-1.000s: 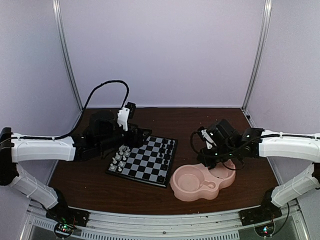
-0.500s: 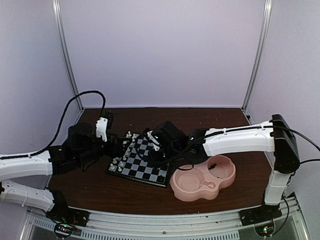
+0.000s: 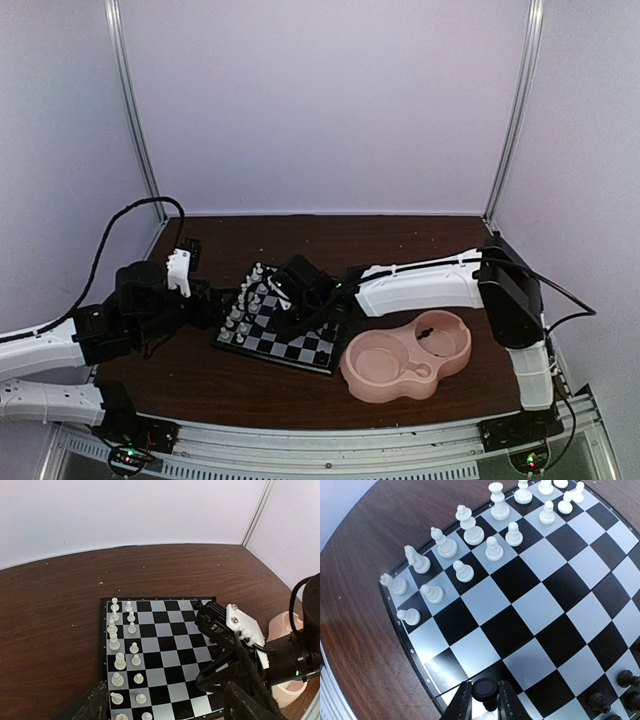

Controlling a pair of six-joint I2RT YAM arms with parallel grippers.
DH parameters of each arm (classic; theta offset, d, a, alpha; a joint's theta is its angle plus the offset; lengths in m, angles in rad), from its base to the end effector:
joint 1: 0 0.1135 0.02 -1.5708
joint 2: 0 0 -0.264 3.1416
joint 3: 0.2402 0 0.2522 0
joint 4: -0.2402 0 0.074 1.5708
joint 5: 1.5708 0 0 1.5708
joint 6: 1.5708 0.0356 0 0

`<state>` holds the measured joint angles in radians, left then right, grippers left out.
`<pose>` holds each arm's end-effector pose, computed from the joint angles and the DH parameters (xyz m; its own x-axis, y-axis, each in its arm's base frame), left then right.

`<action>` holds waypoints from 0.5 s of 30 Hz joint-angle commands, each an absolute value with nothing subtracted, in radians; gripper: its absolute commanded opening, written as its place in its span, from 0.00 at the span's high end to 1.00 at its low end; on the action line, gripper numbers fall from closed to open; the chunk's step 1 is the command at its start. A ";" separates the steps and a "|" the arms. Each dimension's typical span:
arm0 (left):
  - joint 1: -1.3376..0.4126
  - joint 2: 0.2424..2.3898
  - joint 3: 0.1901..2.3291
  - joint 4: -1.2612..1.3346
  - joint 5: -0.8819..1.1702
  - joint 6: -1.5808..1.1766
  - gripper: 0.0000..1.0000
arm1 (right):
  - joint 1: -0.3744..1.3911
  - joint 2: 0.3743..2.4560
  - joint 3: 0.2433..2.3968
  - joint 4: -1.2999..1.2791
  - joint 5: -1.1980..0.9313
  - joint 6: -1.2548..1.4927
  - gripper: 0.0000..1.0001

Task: Set up the chess pieces on the board
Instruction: Place the pawn on the chessboard.

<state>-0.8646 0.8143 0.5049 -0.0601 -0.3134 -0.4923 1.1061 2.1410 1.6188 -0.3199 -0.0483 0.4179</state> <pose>0.1323 -0.1382 0.2491 -0.4604 -0.1530 -0.8744 0.3627 0.8667 -0.3426 0.2125 0.4278 0.1838 -0.6738 -0.4395 -0.5940 -0.6935 0.6535 0.3032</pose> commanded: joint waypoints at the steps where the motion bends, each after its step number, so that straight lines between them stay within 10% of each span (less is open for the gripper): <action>1: -0.859 0.781 0.484 -0.085 -0.330 -0.522 0.20 | 1.110 2.185 1.675 -0.357 -0.027 0.406 0.80; 15: -0.859 0.754 0.480 -0.146 -0.310 -0.540 0.20 | 1.105 2.267 1.755 -0.443 -0.023 0.410 0.71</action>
<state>-0.8646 0.7620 0.4908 -0.1448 -0.3141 -0.5228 1.1057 2.2509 1.7325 -0.4129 -0.0406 0.4156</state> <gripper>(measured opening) 0.800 0.279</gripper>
